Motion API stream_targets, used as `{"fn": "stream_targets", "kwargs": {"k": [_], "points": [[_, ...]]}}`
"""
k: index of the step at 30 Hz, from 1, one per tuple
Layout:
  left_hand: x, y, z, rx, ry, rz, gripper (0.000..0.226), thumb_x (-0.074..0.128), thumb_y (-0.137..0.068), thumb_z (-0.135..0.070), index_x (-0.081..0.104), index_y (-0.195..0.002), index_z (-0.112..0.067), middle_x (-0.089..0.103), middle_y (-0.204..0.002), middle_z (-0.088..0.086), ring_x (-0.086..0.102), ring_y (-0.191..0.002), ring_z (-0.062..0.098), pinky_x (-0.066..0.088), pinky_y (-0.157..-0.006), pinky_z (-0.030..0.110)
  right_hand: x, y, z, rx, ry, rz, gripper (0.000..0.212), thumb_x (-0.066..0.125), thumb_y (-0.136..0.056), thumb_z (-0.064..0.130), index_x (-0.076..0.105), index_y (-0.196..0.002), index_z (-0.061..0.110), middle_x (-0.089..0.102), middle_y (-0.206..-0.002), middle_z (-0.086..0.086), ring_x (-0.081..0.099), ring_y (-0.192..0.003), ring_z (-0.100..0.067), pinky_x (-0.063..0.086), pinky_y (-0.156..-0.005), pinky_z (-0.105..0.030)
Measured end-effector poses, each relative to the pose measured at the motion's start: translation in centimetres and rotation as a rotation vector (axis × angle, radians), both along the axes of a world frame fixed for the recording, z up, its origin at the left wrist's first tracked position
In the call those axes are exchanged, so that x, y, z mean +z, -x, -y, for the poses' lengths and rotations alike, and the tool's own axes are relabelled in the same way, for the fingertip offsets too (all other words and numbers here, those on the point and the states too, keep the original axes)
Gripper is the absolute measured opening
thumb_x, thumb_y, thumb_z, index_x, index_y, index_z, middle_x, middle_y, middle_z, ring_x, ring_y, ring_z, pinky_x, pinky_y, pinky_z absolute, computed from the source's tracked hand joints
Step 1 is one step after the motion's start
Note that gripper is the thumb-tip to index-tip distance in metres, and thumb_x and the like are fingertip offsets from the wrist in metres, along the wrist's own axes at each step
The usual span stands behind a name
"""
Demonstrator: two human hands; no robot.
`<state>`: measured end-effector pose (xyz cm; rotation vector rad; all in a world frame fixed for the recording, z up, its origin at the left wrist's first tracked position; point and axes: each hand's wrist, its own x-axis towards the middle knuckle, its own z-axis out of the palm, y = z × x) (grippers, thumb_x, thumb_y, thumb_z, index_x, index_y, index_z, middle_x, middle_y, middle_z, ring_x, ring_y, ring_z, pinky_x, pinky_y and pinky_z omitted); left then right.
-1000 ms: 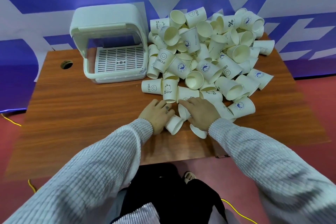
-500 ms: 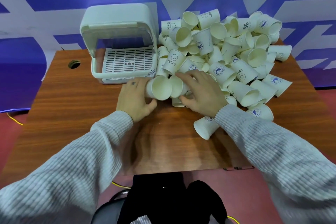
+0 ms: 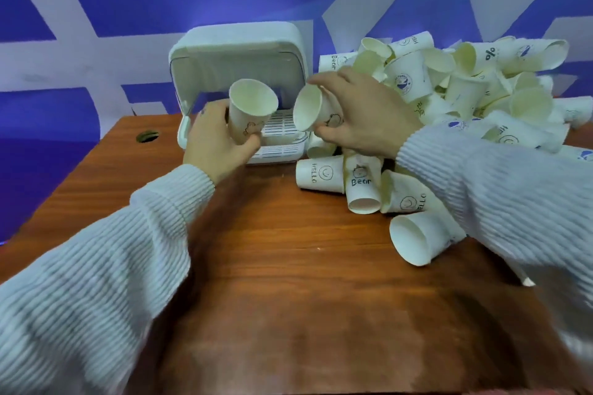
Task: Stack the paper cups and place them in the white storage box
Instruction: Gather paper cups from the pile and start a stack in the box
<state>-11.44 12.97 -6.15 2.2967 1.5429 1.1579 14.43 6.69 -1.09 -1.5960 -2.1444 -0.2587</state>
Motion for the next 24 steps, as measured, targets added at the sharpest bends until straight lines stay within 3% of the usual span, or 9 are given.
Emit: {"fn": "stream_targets", "kwargs": {"k": [7,11,16,18,20,22,24], "points": [[-1.0,1.7,1.0,-0.086,-0.077,0.114,0.055,0.076,-0.083,-0.033,0.052,-0.129,-0.014,0.064,-0.124,0.006,0.06,-0.109,0.022,0.041,-0.085,0.029,-2.6,4.6,3.0,-0.098,-0.107,-0.003,0.073,0.071,-0.083,0.049,0.045,-0.149,0.032,0.057,-0.132,-0.004,0.056,-0.121,-0.026,0.051,-0.088,-0.042],[0.2,2.8,2.2,-0.137,-0.072,0.155,0.051,0.076,-0.08,-0.032,0.055,-0.123,-0.015,0.058,-0.113,0.002,0.057,-0.1,0.021,0.042,-0.081,0.032,-2.5,6.9,4.8,-0.181,-0.109,-0.139,0.074,0.074,-0.081,0.046,0.045,-0.149,0.033,0.056,-0.134,-0.001,0.055,-0.122,-0.022,0.051,-0.094,-0.041],[0.9,3.9,1.2,-0.154,-0.002,0.199,0.055,0.076,-0.078,-0.035,0.055,-0.124,-0.015,0.057,-0.12,0.008,0.06,-0.108,0.028,0.05,-0.092,0.039,-1.9,8.5,4.4,-0.25,-0.143,-0.483,0.072,0.079,-0.08,0.044,0.043,-0.141,0.028,0.056,-0.132,0.008,0.06,-0.114,-0.016,0.052,-0.094,-0.037],[0.9,4.4,0.2,-0.169,0.032,0.228,0.068,0.076,-0.078,-0.041,0.047,-0.137,-0.02,0.062,-0.123,0.003,0.062,-0.109,0.024,0.053,-0.093,0.041,-1.4,9.0,3.2,-0.253,-0.145,-0.613,0.072,0.078,-0.081,0.041,0.041,-0.141,0.026,0.058,-0.126,0.008,0.062,-0.11,-0.016,0.051,-0.093,-0.036],[0.9,4.9,-1.0,-0.171,0.067,0.243,0.091,0.075,-0.082,-0.043,0.025,-0.156,-0.028,0.063,-0.123,-0.001,0.061,-0.107,0.02,0.049,-0.088,0.036,-1.0,9.6,1.2,-0.251,-0.11,-0.667,0.075,0.073,-0.079,0.042,0.04,-0.144,0.027,0.059,-0.126,0.004,0.063,-0.11,-0.019,0.053,-0.095,-0.039],[0.7,5.2,-2.1,-0.153,0.083,0.236,0.104,0.072,-0.083,-0.04,0.004,-0.161,-0.036,0.065,-0.121,0.002,0.062,-0.105,0.023,0.045,-0.083,0.035,-0.9,10.0,-1.1,-0.28,-0.059,-0.645,0.078,0.067,-0.075,0.045,0.04,-0.146,0.028,0.059,-0.132,-0.002,0.061,-0.113,-0.021,0.053,-0.099,-0.045],[0.7,5.2,-2.8,-0.137,0.078,0.228,0.106,0.071,-0.081,-0.039,0.0,-0.16,-0.041,0.063,-0.126,0.006,0.062,-0.11,0.029,0.049,-0.087,0.041,-1.2,10.4,-3.0,-0.299,-0.028,-0.604,0.079,0.066,-0.076,0.044,0.04,-0.149,0.026,0.056,-0.138,-0.004,0.058,-0.12,-0.022,0.05,-0.103,-0.046]]}}
